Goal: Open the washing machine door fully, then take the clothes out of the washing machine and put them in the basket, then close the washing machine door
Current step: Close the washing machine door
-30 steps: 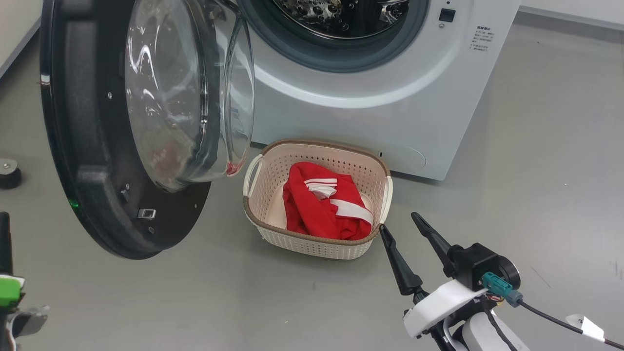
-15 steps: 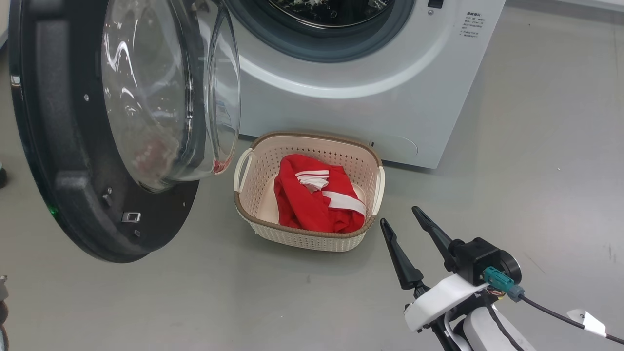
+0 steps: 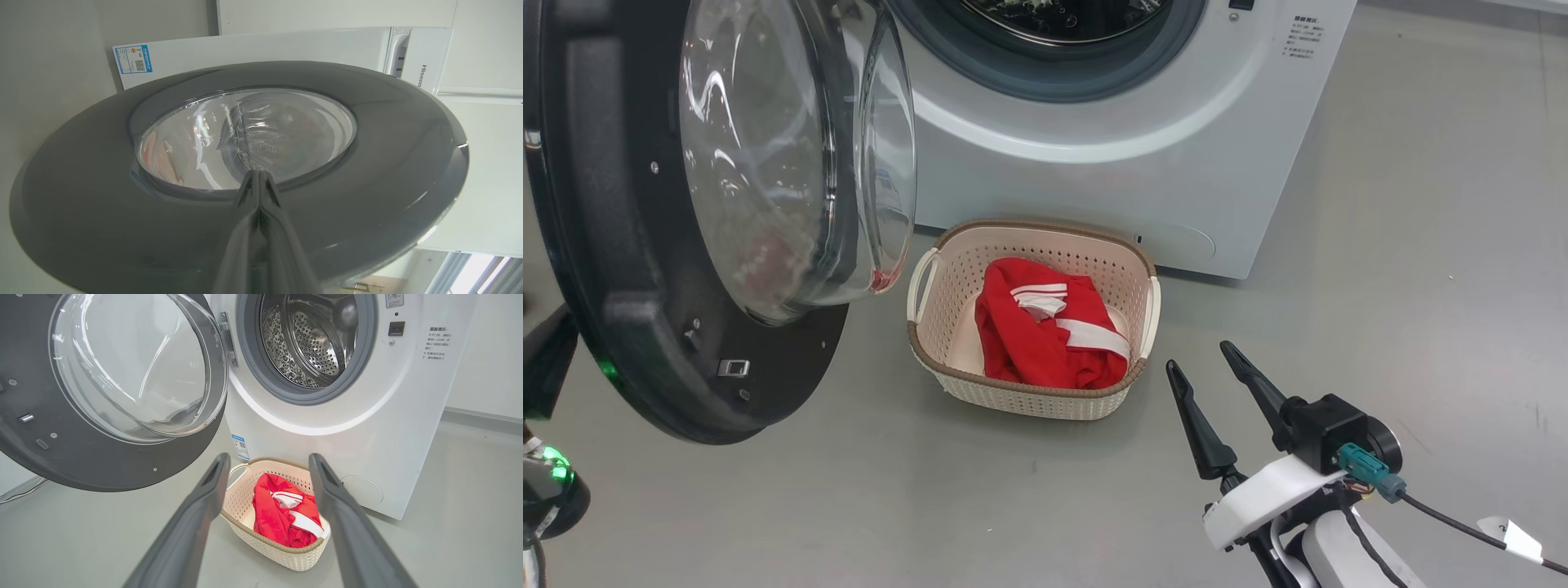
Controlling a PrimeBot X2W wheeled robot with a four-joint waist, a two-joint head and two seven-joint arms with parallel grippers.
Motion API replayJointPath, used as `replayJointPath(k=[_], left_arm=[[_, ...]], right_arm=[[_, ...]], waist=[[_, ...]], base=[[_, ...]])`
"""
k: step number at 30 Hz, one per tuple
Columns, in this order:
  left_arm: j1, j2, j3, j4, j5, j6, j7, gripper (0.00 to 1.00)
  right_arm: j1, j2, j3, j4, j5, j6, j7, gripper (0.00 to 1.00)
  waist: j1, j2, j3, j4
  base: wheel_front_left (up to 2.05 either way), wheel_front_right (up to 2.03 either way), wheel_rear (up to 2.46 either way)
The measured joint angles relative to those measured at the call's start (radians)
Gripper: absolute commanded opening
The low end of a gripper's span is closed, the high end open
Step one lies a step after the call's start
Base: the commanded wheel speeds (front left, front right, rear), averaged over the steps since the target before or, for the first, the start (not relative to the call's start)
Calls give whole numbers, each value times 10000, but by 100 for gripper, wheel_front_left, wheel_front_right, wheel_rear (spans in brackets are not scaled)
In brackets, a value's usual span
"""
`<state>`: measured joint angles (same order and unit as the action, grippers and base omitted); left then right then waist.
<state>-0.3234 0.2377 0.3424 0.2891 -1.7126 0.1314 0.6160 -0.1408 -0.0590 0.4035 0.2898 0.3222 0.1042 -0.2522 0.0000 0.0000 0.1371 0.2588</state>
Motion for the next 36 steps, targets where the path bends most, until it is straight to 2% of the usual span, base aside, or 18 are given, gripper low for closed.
replayJointPath(k=[8,16,23,30,36], left_arm=[[-35,-13,-234,4,-295,0,702,0],[105,-48,-570,-44,-769,-2,1423,0],[169,-472,-991,-161,-1083,-2,1753,0],[166,-1154,-1191,-276,-1499,-2,1747,0],[166,-1526,-1277,-351,-1885,-2,1687,0]], right_arm=[[-72,-2,10,2,0,2,0,100],[-174,4,25,8,0,2,0,100],[-186,4,-10,4,0,4,0,100],[-198,10,-178,-44,4,-13,0,100],[-198,13,-353,-100,4,-102,0,100]], waist=[[0,0,8,-117],[0,0,38,-530],[0,0,48,-898],[0,0,130,-1292],[0,0,255,-1735]], base=[[0,0,0],[0,0,0],[0,0,0],[0,0,0],[0,0,0]])
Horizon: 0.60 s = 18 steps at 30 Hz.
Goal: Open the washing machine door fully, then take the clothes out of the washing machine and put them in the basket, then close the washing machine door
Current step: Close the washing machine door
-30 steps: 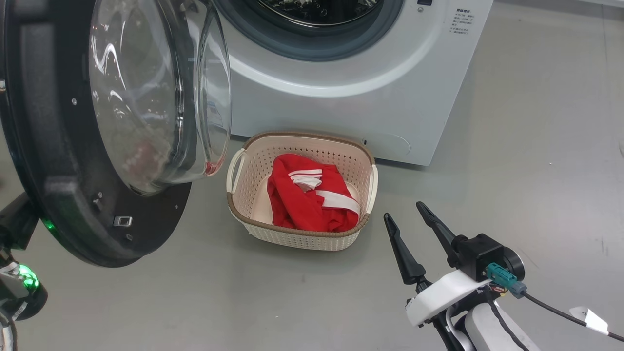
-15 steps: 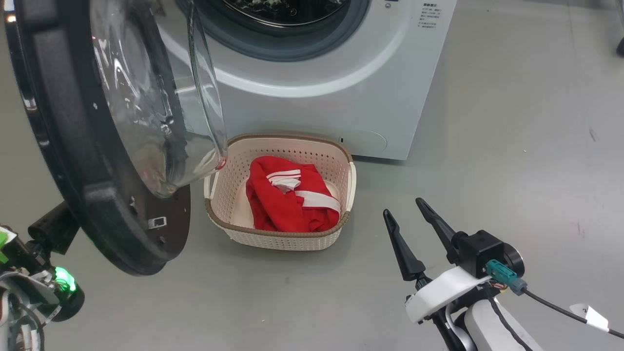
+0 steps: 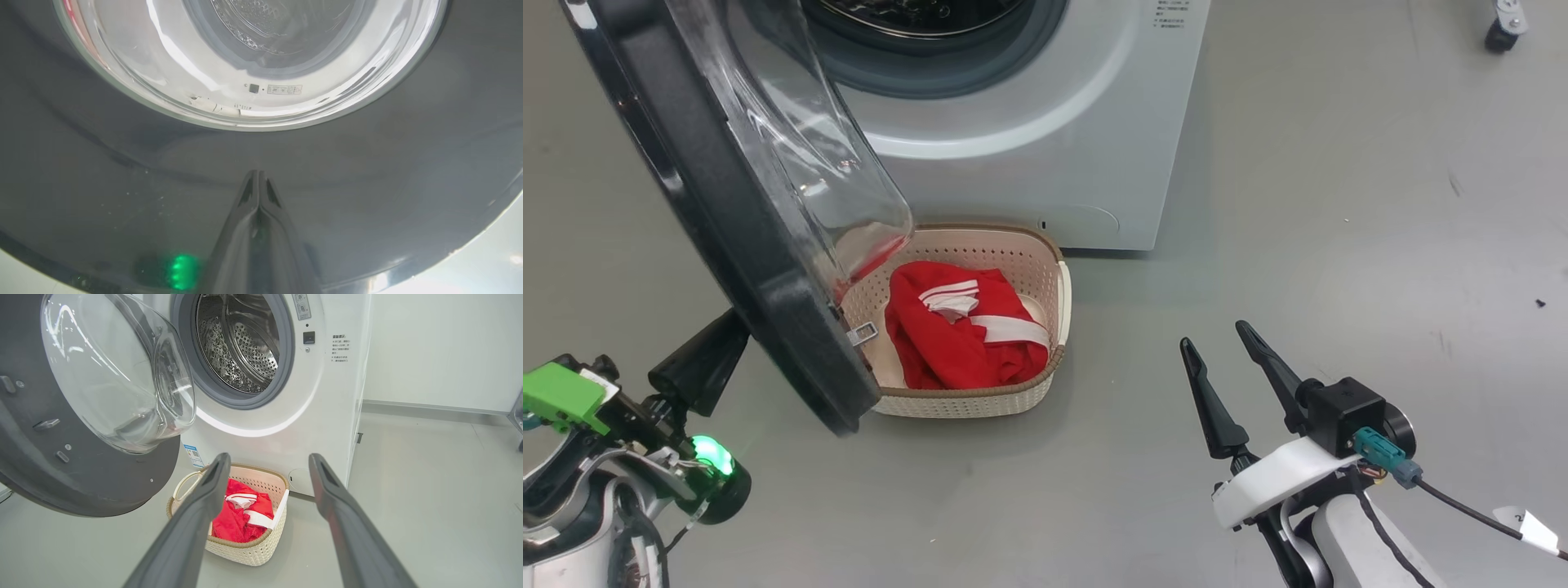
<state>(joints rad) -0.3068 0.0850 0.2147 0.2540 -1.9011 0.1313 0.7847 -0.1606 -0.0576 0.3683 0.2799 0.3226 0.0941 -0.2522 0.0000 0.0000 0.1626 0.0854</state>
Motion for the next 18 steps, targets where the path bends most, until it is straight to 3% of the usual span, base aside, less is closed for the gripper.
replayJointPath(k=[18], left_arm=[[-445,-314,-102,-61,-259,0,-1103,0]], right_arm=[[-106,6,-165,-188,-6,-2,0,100]], waist=[[0,0,537,-1826]], base=[[0,0,0]])
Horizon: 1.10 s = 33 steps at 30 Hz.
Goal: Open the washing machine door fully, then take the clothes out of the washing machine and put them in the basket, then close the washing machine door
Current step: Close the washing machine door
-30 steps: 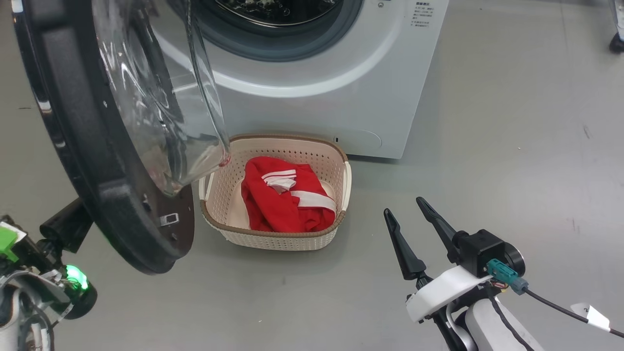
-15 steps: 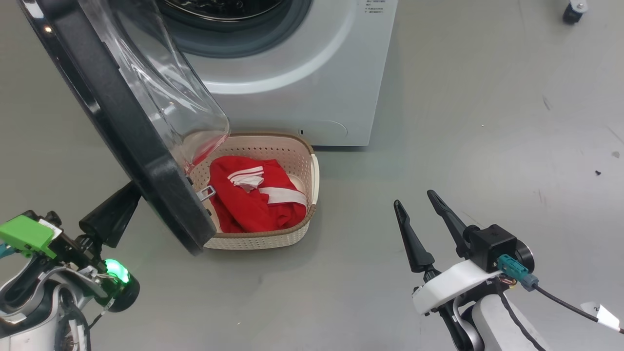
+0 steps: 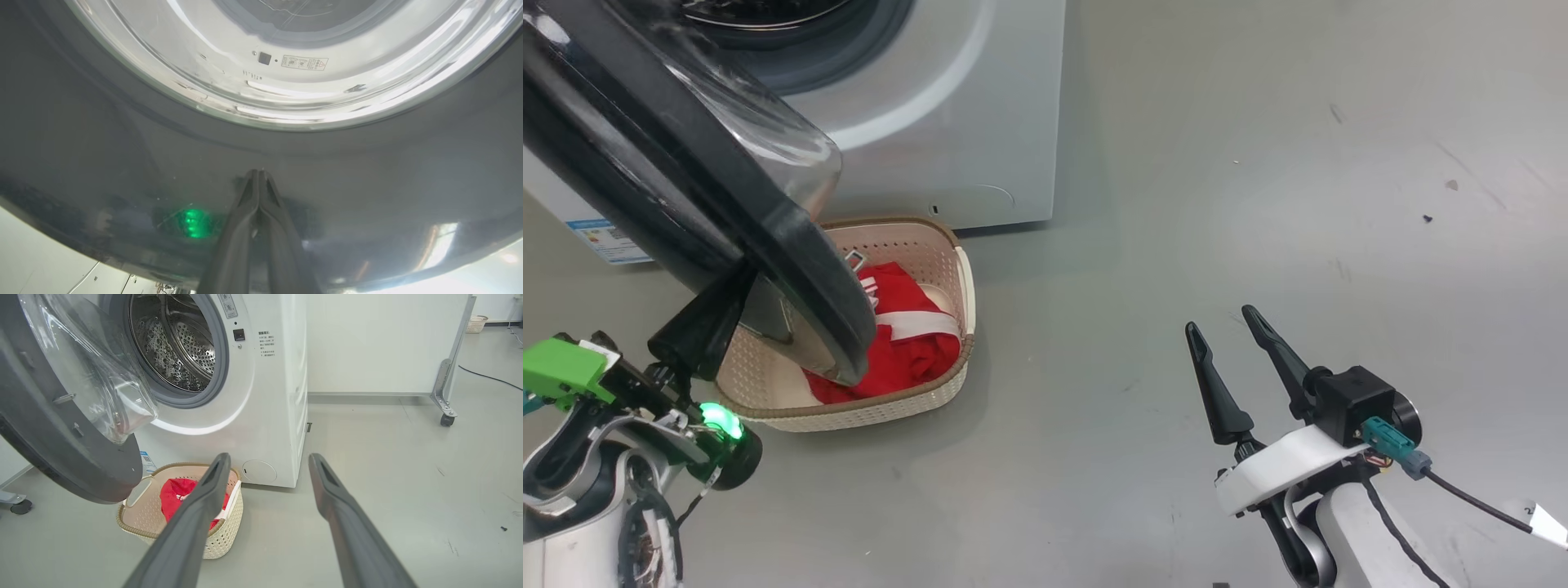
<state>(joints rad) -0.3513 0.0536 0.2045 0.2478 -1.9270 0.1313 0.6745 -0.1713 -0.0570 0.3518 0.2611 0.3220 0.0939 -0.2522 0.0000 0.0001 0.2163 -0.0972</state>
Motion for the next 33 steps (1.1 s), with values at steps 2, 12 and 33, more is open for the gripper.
replayJointPath(k=[2,12,33], left_arm=[[-154,-13,19,17,-8,0,-178,0],[-1049,-65,364,299,-422,0,-1290,0],[-3569,-75,351,1055,-339,0,-3289,0]], right_arm=[[-61,0,-10,-59,0,0,0,100],[-135,10,-81,-305,33,0,-2,100],[-536,73,-247,-803,652,-107,-8,100]], waist=[[0,0,69,-219],[0,0,499,-1162],[0,0,1862,-2862]], base=[[0,0,0],[0,0,0],[0,0,0]])
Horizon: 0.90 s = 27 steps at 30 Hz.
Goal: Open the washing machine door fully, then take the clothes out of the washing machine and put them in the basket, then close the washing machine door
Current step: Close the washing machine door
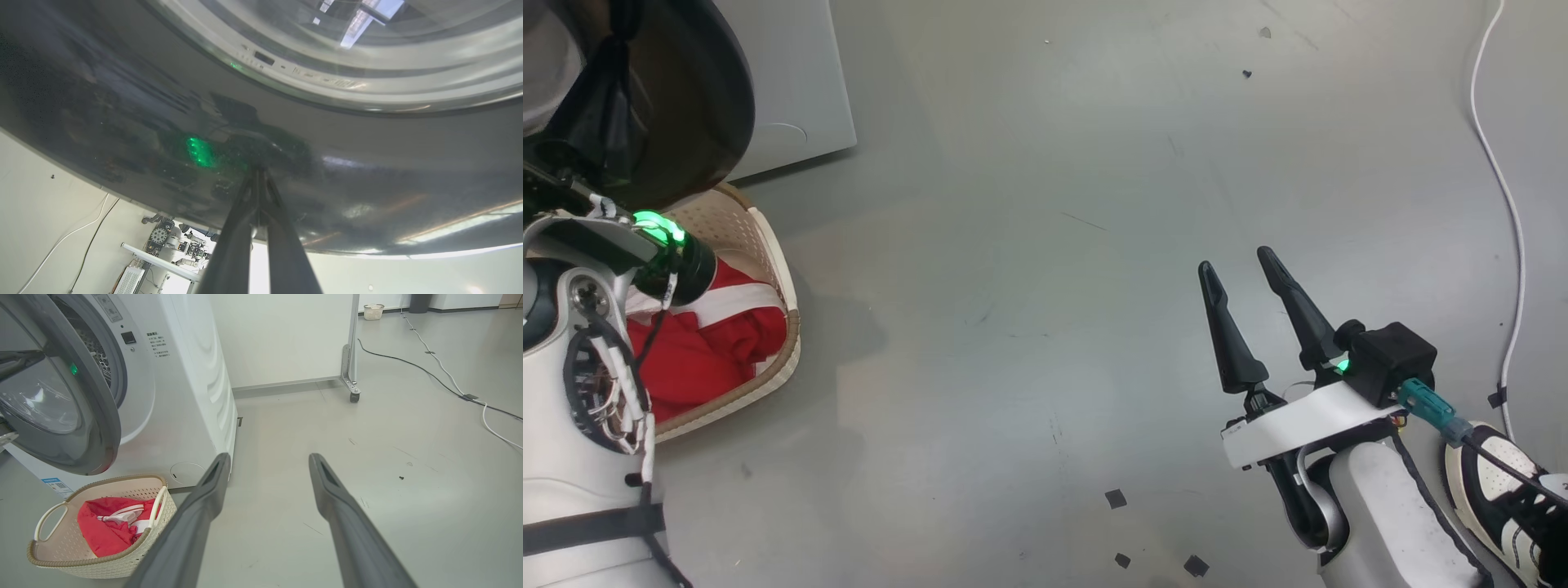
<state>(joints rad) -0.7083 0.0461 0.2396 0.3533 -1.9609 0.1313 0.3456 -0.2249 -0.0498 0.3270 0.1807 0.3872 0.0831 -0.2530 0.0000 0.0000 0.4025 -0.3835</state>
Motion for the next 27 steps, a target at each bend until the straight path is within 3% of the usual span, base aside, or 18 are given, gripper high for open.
replayJointPath(k=[4,14,19,27], left_arm=[[-206,-69,-343,251,38,0,-38,0],[-178,-136,-882,571,190,-90,146,0],[675,-84,-1992,612,1419,-782,614,0],[2163,497,-3478,577,3417,-1879,790,0]], right_arm=[[-2,12,-276,-29,-10,-144,0,100],[-141,17,-546,-48,-330,-138,0,100],[-140,0,-646,38,-514,-77,0,100],[-121,-132,-587,334,-736,40,0,100]], waist=[[0,0,106,-6],[0,0,-81,622],[0,0,-376,1148],[0,0,-987,1918]], base=[[0,0,0],[0,0,0],[0,0,0],[0,0,0]])
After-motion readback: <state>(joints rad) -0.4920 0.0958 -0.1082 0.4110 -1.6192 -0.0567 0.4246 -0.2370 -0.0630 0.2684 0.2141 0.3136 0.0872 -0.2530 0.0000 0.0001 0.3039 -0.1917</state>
